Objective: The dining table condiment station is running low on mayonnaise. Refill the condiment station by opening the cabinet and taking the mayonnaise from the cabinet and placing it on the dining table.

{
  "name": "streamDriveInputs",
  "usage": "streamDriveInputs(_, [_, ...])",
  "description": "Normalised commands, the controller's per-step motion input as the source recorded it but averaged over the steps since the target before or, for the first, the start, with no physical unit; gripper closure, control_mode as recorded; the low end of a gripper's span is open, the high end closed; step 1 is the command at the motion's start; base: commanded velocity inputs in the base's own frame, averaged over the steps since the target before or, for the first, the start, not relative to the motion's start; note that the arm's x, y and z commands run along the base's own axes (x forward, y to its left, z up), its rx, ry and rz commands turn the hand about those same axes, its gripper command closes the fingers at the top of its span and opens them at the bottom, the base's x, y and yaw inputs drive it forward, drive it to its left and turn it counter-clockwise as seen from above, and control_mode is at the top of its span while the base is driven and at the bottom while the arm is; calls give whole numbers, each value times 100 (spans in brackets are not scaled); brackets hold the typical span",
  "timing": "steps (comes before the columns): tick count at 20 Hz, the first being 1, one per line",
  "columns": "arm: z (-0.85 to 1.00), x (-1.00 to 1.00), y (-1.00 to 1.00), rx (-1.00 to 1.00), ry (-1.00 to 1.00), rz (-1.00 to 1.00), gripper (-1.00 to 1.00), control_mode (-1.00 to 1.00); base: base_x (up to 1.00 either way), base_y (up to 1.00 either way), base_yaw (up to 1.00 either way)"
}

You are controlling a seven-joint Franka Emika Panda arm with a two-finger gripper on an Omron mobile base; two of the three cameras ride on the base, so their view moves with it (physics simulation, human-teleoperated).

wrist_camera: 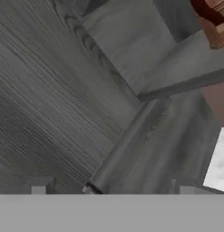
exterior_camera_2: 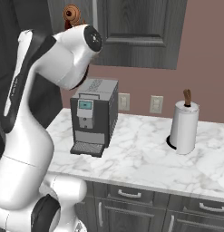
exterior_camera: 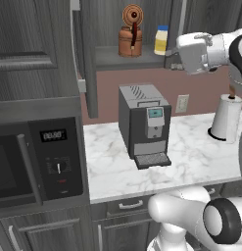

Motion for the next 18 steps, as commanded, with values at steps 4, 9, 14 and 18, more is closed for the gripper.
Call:
streamDriveInputs(4, [11, 0, -57, -61, -29, -14, -100, -100, 0, 0, 0])
streamDriveInputs(9, [-48, 9, -45, -60, -48, -17, -100, -100, 0, 0, 0])
streamDriveInputs(14, [-8, 39, -42, -12, -24, -23, -100, -100, 0, 0, 0])
streamDriveInputs(18, [11, 0, -6, 0, -11, -12, -100, -100, 0, 0, 0])
